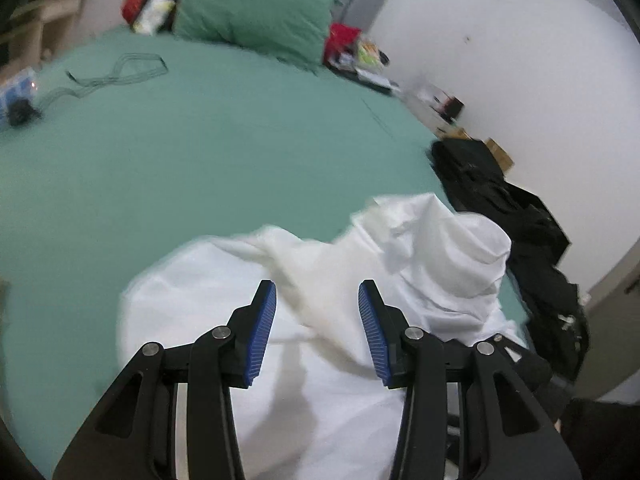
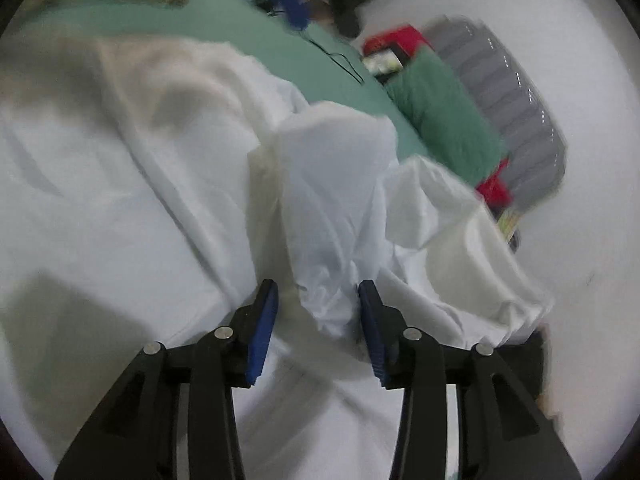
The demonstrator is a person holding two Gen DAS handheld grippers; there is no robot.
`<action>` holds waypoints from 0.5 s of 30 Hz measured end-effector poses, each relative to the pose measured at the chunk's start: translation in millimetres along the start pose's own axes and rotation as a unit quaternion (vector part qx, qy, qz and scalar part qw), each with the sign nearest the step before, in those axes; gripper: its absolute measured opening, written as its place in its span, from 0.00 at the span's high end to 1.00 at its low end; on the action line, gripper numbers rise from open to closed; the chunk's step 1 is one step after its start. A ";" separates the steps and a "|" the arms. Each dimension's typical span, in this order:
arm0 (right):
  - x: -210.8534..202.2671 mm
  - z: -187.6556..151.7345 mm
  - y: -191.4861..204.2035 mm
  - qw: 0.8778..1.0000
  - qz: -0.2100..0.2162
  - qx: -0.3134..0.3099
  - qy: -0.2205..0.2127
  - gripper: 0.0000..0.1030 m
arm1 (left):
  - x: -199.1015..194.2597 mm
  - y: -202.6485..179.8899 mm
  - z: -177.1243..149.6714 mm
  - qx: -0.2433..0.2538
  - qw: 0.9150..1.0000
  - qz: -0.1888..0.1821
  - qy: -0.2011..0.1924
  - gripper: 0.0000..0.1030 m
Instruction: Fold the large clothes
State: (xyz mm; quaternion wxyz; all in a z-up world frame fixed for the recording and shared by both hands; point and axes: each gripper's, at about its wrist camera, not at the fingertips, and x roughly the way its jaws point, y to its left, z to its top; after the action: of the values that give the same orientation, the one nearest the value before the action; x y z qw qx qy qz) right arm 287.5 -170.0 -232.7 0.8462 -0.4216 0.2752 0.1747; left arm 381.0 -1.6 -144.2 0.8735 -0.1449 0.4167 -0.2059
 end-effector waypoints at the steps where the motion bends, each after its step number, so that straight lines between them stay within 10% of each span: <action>1: -0.9 -1.3 -5.9 1.000 0.015 0.027 0.002 0.60 | 12.2 -4.2 -3.1 -0.004 1.000 -0.005 0.018 0.56; 8: -27.6 -26.1 -58.3 0.981 0.068 0.179 0.012 0.60 | 54.5 -28.7 -32.6 0.059 0.994 0.027 0.084 0.56; 13: -22.5 -11.9 -119.2 0.968 0.005 0.250 -0.005 0.55 | 55.4 -28.8 -36.5 0.065 0.994 0.038 0.078 0.56; 15: -3.0 -6.2 -144.5 0.963 -0.013 0.270 0.016 0.46 | 52.4 -30.6 -37.8 0.070 0.994 0.036 0.073 0.83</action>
State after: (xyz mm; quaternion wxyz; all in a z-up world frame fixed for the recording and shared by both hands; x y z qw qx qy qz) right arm 359.5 -259.4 -144.7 0.9263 -0.1839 0.3198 0.0763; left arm 373.6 -56.6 -189.3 0.8554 -0.0524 0.4691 -0.2131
